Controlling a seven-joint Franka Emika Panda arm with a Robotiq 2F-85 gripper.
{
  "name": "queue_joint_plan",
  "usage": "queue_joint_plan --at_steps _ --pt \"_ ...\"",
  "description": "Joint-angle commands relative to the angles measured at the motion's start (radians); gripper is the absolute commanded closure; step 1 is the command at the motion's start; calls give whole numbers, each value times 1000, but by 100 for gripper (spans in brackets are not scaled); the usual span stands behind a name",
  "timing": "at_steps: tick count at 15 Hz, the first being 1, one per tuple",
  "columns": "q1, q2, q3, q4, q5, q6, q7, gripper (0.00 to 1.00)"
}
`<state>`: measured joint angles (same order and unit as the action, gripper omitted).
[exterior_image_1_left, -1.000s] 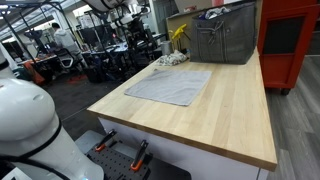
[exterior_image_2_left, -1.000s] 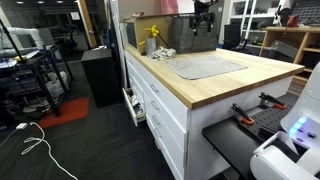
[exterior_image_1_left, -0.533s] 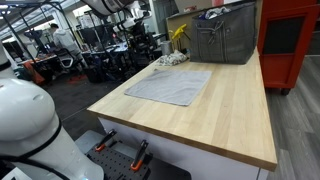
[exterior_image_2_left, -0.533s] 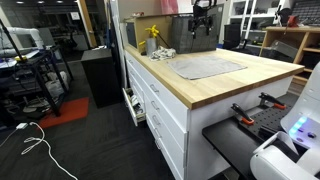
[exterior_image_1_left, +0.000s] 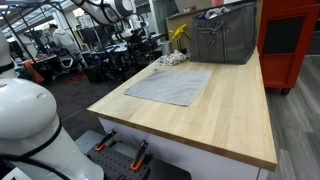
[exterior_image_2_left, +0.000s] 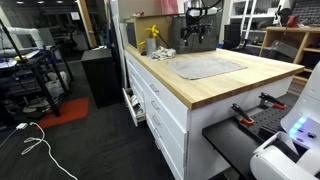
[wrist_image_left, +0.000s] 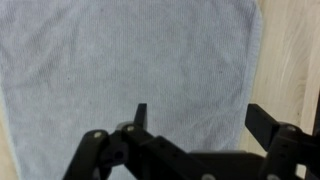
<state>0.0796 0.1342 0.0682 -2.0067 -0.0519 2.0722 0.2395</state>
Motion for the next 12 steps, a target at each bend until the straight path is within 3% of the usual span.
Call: queue_joint_plan --at_steps 1,6,12 --pt "31 20 17 17 12 41 44 0" --pt "69 154 30 92 -11 134 32 0" --pt "86 282 11 190 -11 141 25 0"
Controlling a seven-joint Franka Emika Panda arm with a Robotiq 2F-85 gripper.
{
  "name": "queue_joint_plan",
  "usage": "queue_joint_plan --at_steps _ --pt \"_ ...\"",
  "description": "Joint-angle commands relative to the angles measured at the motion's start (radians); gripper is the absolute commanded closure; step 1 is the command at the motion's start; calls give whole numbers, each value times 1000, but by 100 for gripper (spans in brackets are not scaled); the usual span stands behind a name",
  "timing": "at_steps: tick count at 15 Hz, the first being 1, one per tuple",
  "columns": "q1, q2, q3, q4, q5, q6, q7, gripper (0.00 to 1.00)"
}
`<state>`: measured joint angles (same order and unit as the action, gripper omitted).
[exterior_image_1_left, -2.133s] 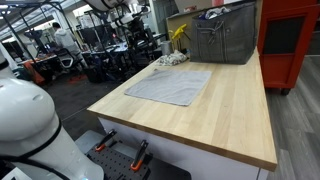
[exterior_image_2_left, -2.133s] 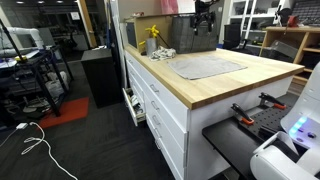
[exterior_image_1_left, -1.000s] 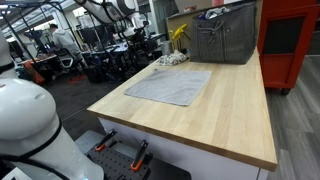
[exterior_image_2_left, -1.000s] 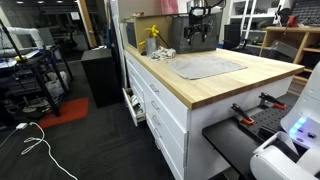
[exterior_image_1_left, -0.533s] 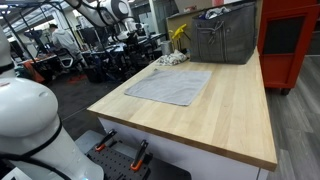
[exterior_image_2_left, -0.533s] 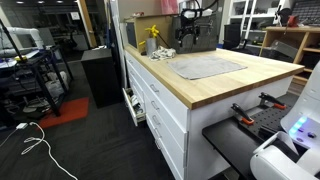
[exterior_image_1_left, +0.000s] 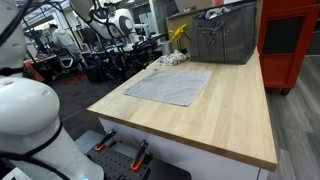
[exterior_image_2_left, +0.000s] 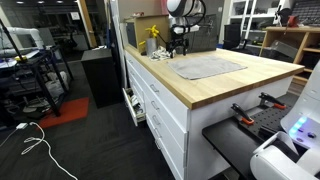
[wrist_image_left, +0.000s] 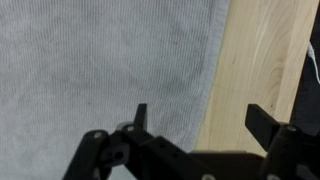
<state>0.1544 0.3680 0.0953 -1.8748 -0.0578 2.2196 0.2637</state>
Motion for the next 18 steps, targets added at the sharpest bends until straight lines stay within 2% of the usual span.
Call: queue_joint_plan --at_steps 1,9,18 --pt "12 63 -18 71 -3 -6 2 0" --pt "56 120 -47 114 -42 7 72 0" --pt "107 231 -97 281 -56 -14 217 0"
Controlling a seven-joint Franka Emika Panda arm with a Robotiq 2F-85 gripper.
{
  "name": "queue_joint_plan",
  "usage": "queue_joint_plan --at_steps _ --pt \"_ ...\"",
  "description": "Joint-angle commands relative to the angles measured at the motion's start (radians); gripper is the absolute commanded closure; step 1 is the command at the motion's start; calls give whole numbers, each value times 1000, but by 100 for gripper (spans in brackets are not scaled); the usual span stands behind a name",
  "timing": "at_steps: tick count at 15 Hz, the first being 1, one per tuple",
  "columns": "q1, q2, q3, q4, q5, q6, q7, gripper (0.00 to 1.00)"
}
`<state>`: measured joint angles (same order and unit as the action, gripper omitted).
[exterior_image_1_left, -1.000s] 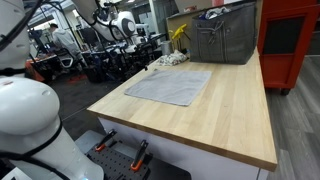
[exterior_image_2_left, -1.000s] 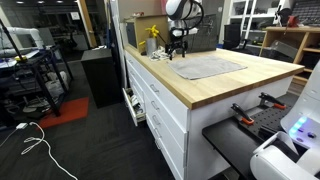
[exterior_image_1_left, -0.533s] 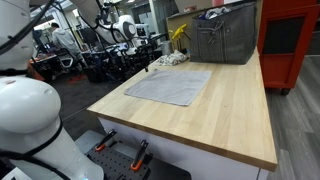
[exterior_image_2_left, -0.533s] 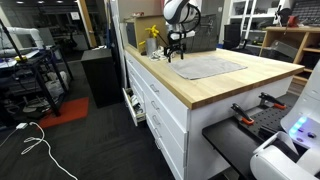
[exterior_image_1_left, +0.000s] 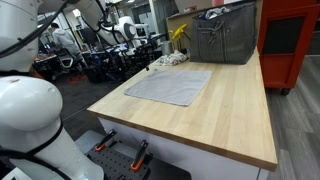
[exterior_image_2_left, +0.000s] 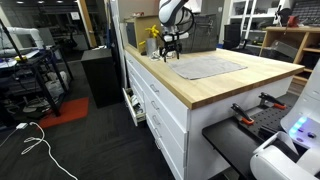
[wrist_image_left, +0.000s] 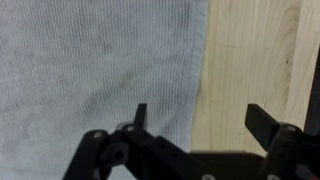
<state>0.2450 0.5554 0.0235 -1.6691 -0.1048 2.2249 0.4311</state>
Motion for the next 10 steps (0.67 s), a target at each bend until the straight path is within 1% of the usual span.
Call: queue_joint_plan --at_steps 1,10 --pt "18 56 -31 94 -10 -23 60 0" --pt "55 154 -81 214 -46 -31 92 0"
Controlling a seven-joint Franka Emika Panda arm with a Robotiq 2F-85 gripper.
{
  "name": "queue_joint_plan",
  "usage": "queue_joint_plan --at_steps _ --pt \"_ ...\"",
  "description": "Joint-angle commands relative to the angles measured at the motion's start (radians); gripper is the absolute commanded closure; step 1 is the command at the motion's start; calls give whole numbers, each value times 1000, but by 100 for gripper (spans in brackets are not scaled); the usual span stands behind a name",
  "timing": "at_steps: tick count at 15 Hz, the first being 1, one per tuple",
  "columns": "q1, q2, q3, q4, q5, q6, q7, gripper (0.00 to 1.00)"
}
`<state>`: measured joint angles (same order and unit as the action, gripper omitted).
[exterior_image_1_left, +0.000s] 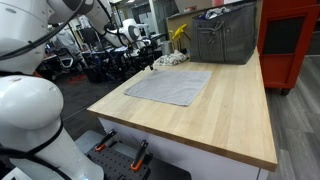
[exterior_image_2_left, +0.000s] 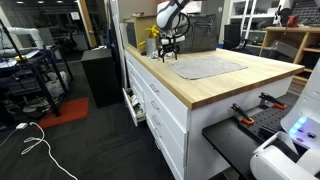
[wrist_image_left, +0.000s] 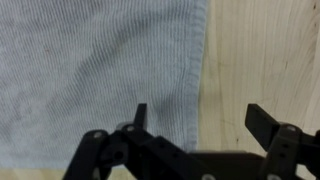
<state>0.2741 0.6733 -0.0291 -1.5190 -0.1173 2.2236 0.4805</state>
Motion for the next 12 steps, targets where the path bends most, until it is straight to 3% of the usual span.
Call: queue_joint_plan --at_steps 1,12 --pt "31 45 -35 74 -43 -32 43 0" --pt "67 129 -83 156 -108 -56 70 0"
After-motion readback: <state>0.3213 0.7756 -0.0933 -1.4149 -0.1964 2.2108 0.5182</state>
